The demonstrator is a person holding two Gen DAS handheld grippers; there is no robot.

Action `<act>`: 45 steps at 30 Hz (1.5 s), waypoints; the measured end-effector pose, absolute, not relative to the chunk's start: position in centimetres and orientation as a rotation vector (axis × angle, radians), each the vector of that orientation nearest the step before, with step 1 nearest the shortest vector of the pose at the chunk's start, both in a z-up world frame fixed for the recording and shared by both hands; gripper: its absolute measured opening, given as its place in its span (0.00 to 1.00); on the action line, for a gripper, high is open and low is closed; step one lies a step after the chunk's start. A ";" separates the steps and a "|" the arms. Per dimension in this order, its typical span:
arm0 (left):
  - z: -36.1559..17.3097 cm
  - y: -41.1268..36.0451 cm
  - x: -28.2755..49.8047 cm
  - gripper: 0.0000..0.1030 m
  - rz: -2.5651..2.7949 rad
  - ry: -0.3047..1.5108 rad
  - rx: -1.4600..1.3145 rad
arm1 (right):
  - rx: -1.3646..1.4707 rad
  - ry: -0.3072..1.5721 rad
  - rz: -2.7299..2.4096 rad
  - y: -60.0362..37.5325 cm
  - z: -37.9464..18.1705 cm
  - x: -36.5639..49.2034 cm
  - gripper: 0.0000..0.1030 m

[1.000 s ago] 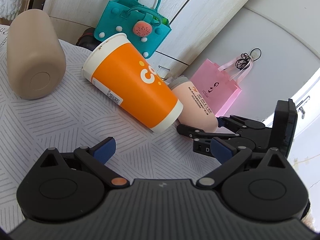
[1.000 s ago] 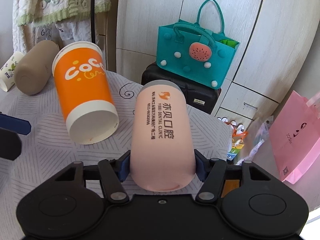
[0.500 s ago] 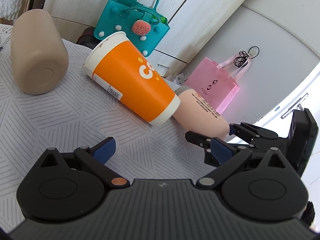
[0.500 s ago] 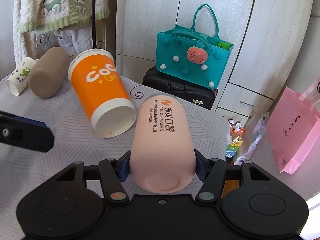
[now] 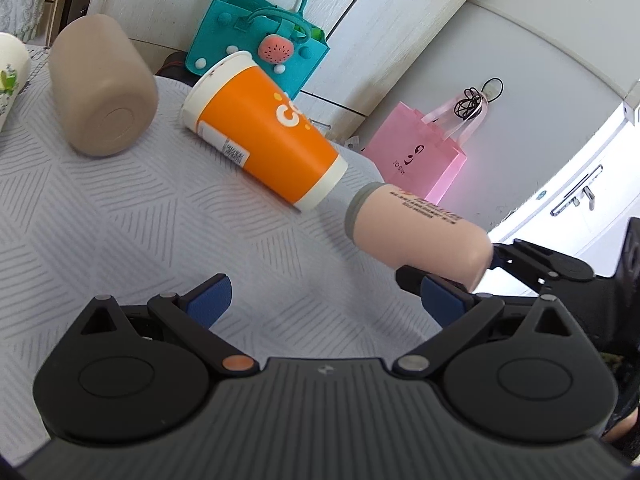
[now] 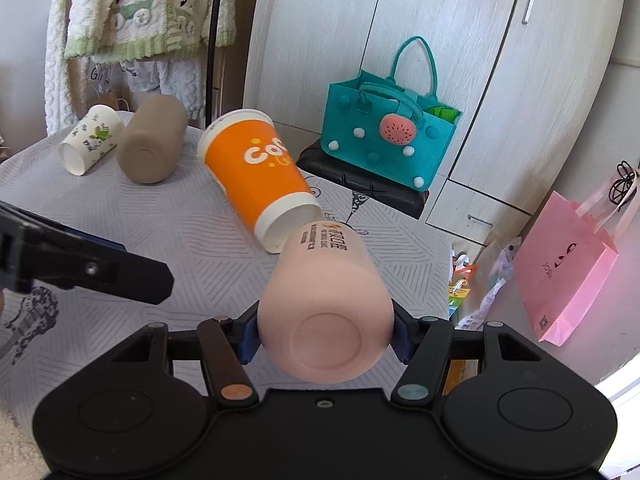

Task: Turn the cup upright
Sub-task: 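Close the right gripper around the pink cup's body, then lift the pink cup with the right gripper and rotate it upright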

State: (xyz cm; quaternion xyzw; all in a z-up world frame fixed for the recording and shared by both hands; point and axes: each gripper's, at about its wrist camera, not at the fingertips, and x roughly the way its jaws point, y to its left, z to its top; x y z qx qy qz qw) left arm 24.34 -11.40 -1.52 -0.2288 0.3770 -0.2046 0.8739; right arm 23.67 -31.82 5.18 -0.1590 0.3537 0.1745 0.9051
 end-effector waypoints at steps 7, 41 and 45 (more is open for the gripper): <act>-2.0 -9.3 22.5 0.99 -0.419 0.808 -0.494 | -0.259 0.763 0.392 -30.8 4.9 21.0 0.64; -2.2 6.7 16.3 0.99 -0.315 0.756 -0.576 | -0.223 0.786 0.540 -14.2 2.2 17.9 0.65; -2.7 6.7 17.1 0.99 -0.360 0.786 -0.613 | -0.197 0.822 0.565 -14.4 1.7 18.2 0.65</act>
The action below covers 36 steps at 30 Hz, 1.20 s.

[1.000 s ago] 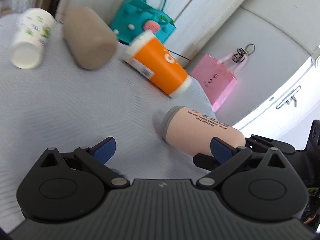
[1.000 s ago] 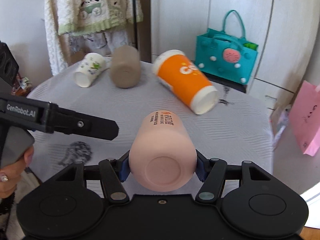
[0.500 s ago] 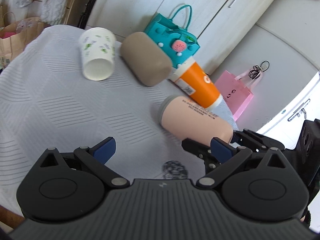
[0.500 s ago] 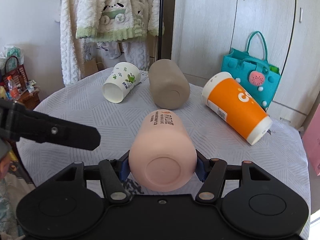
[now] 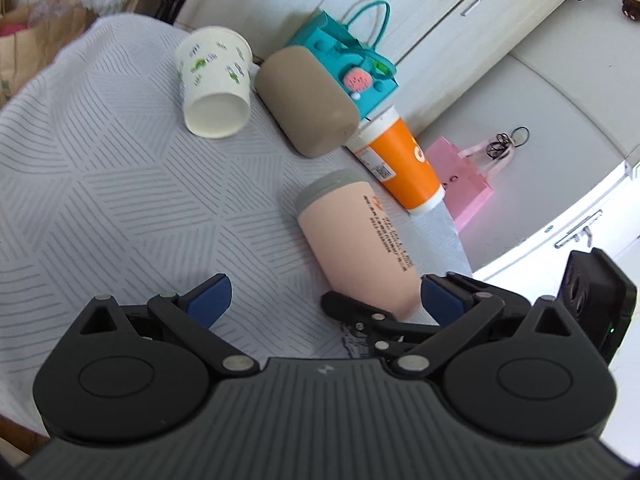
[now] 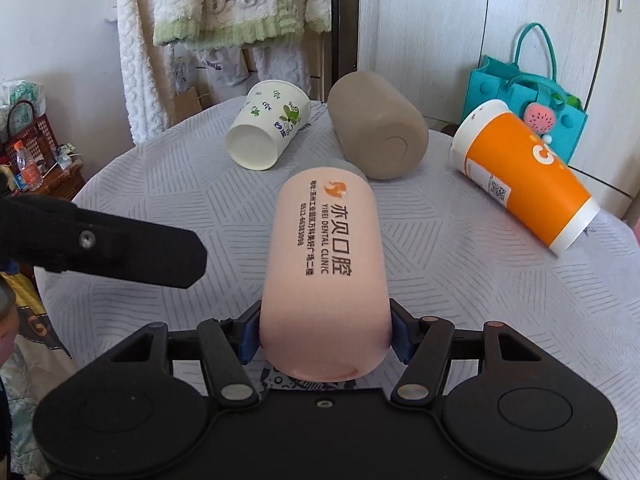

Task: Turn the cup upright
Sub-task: 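Lift the pink cup with the right gripper and rotate it upright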

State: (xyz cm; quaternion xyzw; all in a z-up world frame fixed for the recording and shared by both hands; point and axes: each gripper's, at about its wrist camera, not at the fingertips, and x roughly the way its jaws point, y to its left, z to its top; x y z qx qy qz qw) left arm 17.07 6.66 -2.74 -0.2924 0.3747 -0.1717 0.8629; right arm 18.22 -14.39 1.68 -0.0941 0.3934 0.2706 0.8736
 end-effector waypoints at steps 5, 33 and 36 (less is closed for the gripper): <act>-3.1 6.0 18.6 0.99 -0.396 0.804 -0.668 | -0.109 0.868 0.704 -15.4 2.0 18.2 0.78; -5.2 4.8 20.4 0.69 -0.401 0.781 -0.748 | -0.159 0.832 0.882 -15.5 3.4 18.9 0.69; -4.7 4.0 20.1 0.69 -0.399 0.752 -0.719 | -0.220 0.744 0.828 -15.4 3.6 17.4 0.69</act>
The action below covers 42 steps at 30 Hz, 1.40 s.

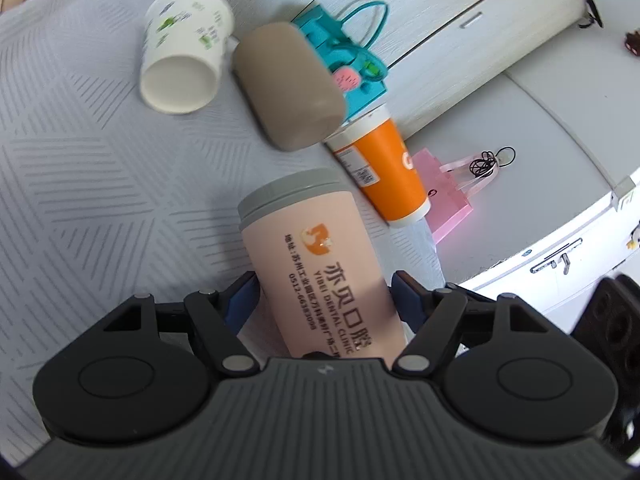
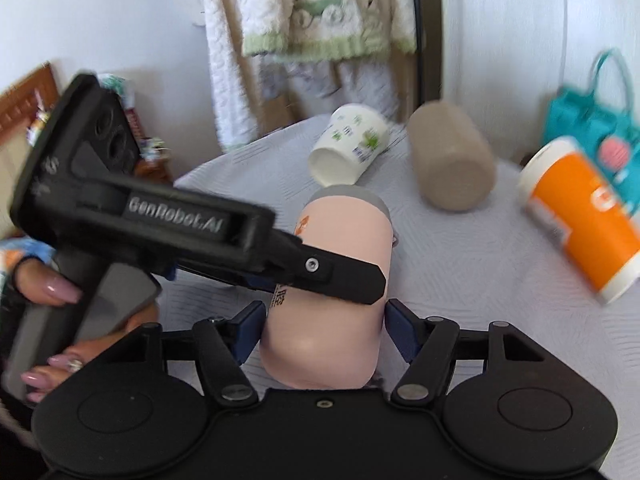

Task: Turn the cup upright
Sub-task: 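Lift the pink cup with the right gripper and rotate it upright, then lower the upright pink cup onto the table and open the right gripper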

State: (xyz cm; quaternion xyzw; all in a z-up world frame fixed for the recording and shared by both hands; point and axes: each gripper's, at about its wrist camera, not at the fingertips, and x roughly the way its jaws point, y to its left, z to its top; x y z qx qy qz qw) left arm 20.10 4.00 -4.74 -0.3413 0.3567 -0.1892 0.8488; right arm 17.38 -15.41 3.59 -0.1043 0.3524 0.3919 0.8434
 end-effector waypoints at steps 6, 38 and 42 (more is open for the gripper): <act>-2.5 1.8 18.8 0.67 -0.360 0.671 -0.542 | -0.234 0.631 0.779 -16.2 3.6 15.9 0.68; 0.6 -2.5 20.8 0.59 -0.399 0.396 -0.130 | -0.176 0.439 0.609 -16.5 1.8 20.5 0.65; 0.0 -2.6 21.0 0.59 -0.402 0.390 -0.125 | -0.167 0.451 0.597 -16.5 1.4 21.0 0.65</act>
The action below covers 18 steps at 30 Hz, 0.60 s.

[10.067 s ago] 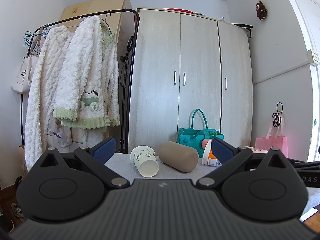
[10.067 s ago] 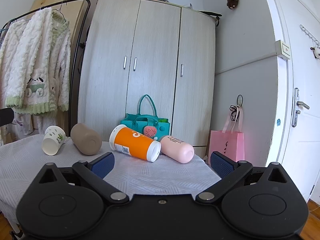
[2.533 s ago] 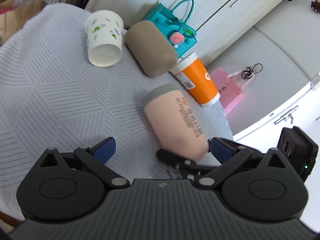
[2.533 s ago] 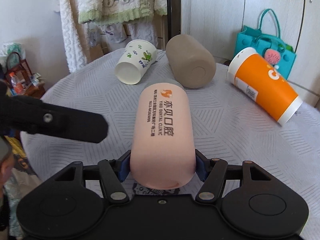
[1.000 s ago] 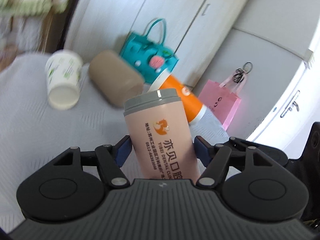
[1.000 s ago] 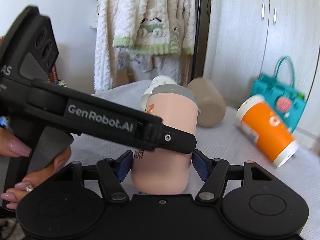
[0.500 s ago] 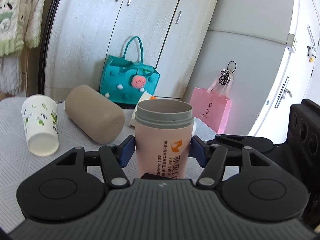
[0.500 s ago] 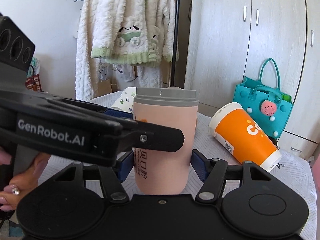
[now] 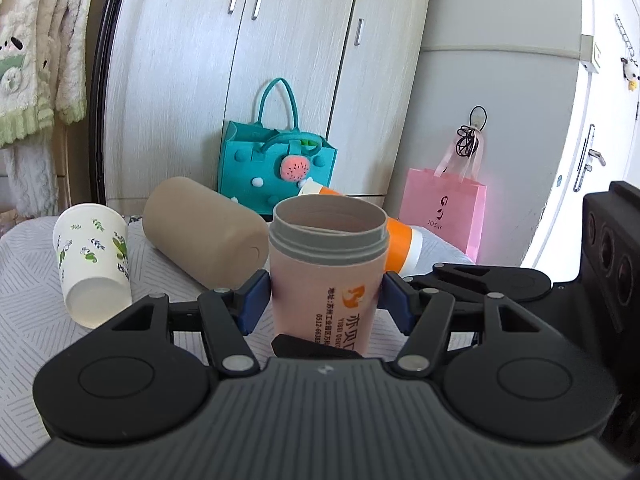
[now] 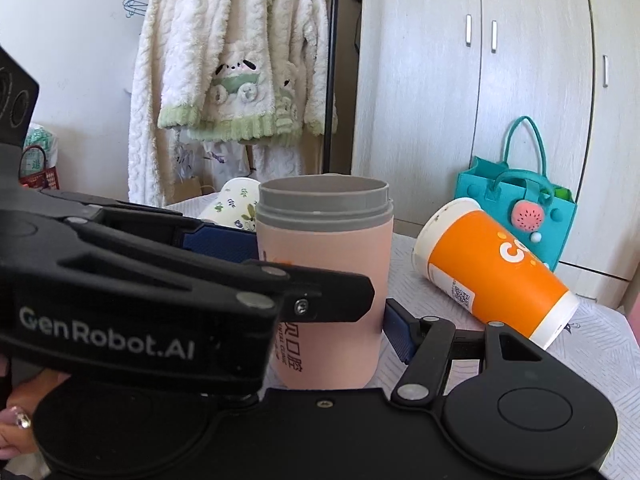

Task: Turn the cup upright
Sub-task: 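Lower the upright pink cup onto the table and open the right gripper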

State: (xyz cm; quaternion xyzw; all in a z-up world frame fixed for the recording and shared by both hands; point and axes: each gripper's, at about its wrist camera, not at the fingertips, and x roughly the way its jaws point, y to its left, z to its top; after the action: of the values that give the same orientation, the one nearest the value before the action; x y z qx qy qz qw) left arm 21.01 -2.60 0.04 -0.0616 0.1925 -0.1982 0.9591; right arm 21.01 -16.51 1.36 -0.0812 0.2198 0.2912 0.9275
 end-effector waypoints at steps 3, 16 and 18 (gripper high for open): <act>0.0 -2.7 21.0 0.59 -0.413 0.385 -0.123 | -0.145 0.460 0.594 -16.9 1.3 21.3 0.65; 0.1 -2.2 20.4 0.65 -0.430 0.440 -0.159 | -0.155 0.444 0.559 -17.6 1.7 20.2 0.68; 0.2 -2.2 19.9 0.65 -0.430 0.435 -0.161 | -0.156 0.442 0.551 -17.8 1.9 19.9 0.69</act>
State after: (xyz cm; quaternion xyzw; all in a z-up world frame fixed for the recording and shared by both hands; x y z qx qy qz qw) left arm 19.94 -2.18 0.23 -0.0791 0.2140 -0.2113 0.9504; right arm 19.92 -17.80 1.89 -0.0765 0.2164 0.2696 0.9352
